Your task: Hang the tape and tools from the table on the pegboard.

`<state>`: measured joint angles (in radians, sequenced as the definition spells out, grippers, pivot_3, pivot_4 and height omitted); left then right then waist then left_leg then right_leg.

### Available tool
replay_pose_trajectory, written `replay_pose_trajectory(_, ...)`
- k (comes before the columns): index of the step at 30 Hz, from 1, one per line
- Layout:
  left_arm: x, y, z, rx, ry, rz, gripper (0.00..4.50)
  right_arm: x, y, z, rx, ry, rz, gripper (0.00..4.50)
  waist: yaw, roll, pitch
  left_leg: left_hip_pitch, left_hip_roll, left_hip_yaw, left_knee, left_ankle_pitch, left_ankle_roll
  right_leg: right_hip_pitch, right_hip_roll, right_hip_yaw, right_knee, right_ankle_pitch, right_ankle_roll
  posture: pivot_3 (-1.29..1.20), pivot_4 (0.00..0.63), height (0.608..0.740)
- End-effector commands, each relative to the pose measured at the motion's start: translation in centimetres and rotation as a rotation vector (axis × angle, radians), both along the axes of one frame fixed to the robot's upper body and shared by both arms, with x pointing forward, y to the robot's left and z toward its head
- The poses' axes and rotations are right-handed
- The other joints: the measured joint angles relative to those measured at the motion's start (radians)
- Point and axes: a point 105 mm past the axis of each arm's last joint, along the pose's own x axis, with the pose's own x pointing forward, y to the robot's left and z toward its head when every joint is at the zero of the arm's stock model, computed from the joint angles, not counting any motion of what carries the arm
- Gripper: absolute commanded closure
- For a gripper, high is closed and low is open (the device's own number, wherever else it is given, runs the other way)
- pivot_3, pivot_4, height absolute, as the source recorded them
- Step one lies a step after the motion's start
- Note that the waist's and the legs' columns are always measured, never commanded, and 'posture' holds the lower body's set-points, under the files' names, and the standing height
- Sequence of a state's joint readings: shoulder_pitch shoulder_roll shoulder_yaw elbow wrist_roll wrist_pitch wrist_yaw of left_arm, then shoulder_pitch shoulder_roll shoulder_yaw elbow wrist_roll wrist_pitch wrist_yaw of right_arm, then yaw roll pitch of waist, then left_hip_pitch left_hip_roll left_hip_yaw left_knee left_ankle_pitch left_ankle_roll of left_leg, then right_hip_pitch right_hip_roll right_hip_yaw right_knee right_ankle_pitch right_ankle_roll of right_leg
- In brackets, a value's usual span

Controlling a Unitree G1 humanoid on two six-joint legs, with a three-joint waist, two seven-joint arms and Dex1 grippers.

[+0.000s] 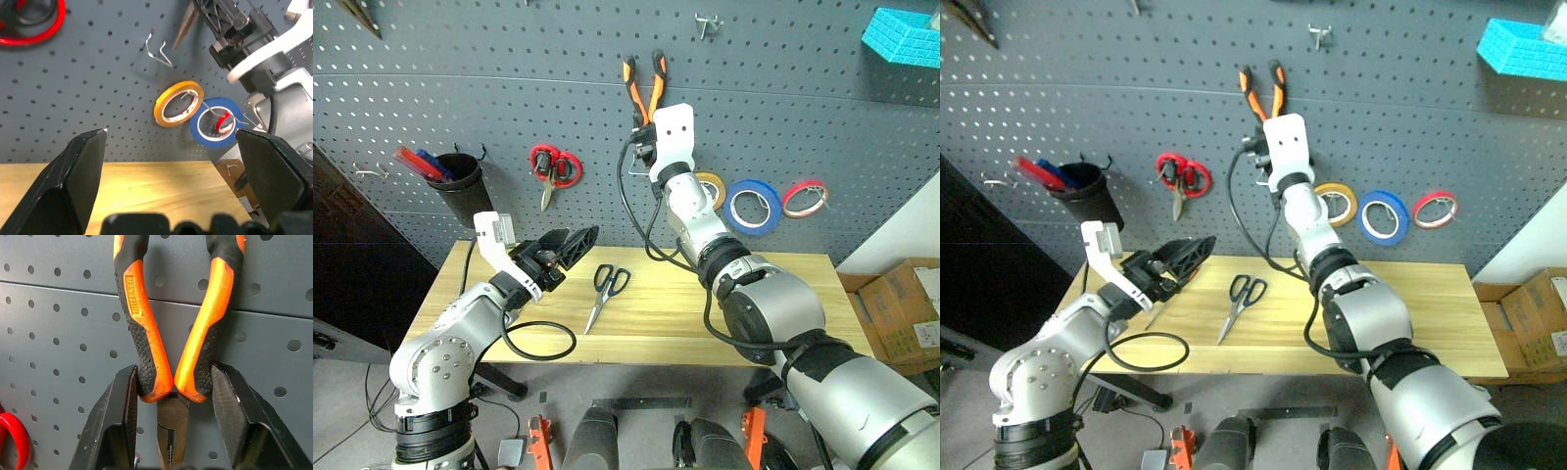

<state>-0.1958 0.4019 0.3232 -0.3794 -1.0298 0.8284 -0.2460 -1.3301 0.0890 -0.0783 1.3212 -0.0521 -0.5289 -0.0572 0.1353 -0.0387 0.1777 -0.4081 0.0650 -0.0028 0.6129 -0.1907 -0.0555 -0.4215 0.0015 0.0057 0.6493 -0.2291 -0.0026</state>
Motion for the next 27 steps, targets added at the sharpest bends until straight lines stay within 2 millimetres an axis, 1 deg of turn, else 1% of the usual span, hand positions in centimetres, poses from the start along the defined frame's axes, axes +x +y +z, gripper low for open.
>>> replay_pose_trajectory(1,-0.6,0.2,1.3,0.003,-0.042,0.001,0.0,-0.3,-0.6,4.0,0.079,-0.095,-0.003,2.74,-0.001,0.001,0.009,0.0,0.0,0.0,0.0,0.0,0.0,0.0,0.0,0.0,0.0,-0.001,-0.001,0.4,0.215,0.74)
replay_pose_trajectory(5,-1.0,0.3,1.1,0.005,-0.024,0.008,0.0,-0.2,-0.9,3.8,0.092,-0.08,-0.004,2.74,-0.002,0.002,0.028,0.001,0.0,0.0,0.0,0.002,0.003,0.0,0.0,0.0,0.001,-0.001,-0.006,0.41,0.236,0.74)
replay_pose_trajectory(8,-1.2,0.6,0.9,0.01,-0.01,0.015,0.0,0.0,-1.0,3.4,0.108,-0.059,-0.007,2.74,-0.001,0.005,0.039,0.001,0.0,-0.002,0.0,0.003,0.005,0.0,0.0,0.002,0.001,-0.001,-0.006,0.41,0.251,0.74)
replay_pose_trajectory(12,-1.4,0.7,0.9,0.013,-0.003,0.02,0.0,-0.3,-0.3,2.6,0.111,-0.045,0.01,2.74,-0.002,0.007,0.055,0.0,-0.001,-0.005,0.0,0.003,0.005,0.0,0.0,0.002,0.001,-0.002,-0.007,0.42,0.259,0.74)
replay_pose_trajectory(16,-1.5,0.7,0.9,0.013,-0.002,0.025,0.0,-0.6,0.7,0.2,0.082,-0.01,0.027,2.74,-0.003,0.008,0.058,0.0,-0.001,-0.007,0.0,0.003,0.005,0.0,0.0,0.002,0.0,-0.001,-0.007,0.42,0.259,0.74)
replay_pose_trajectory(18,-1.5,0.8,0.9,0.013,-0.002,0.029,0.0,-0.7,0.8,-1.3,0.056,0.019,0.029,2.74,-0.002,0.008,0.06,-0.001,-0.001,-0.007,0.0,0.003,0.005,0.0,0.0,0.001,0.0,-0.001,-0.007,0.43,0.261,0.74)
replay_pose_trajectory(22,-1.6,1.1,0.9,0.016,0.001,0.039,0.0,-0.8,1.0,-3.3,0.01,0.05,0.033,2.74,0.0,0.008,0.067,-0.01,-0.001,-0.008,-0.002,0.003,0.005,-0.005,0.001,0.0,-0.003,-0.002,-0.007,0.43,0.262,0.74)
replay_pose_trajectory(25,-1.6,1.2,0.8,0.018,0.004,0.043,0.0,-0.8,1.1,-4.2,-0.023,0.069,0.031,2.74,0.0,0.009,0.068,-0.01,-0.001,-0.009,-0.004,0.003,0.005,-0.006,0.001,-0.001,-0.003,-0.001,-0.003,0.43,0.262,0.74)
replay_pose_trajectory(27,-1.5,1.2,0.8,0.017,0.003,0.044,0.0,-0.8,1.1,-4.5,-0.059,0.072,0.022,2.74,0.0,0.009,0.069,-0.009,-0.001,-0.01,-0.004,0.003,0.005,-0.006,0.001,-0.003,-0.003,-0.003,-0.005,0.42,0.26,0.74)
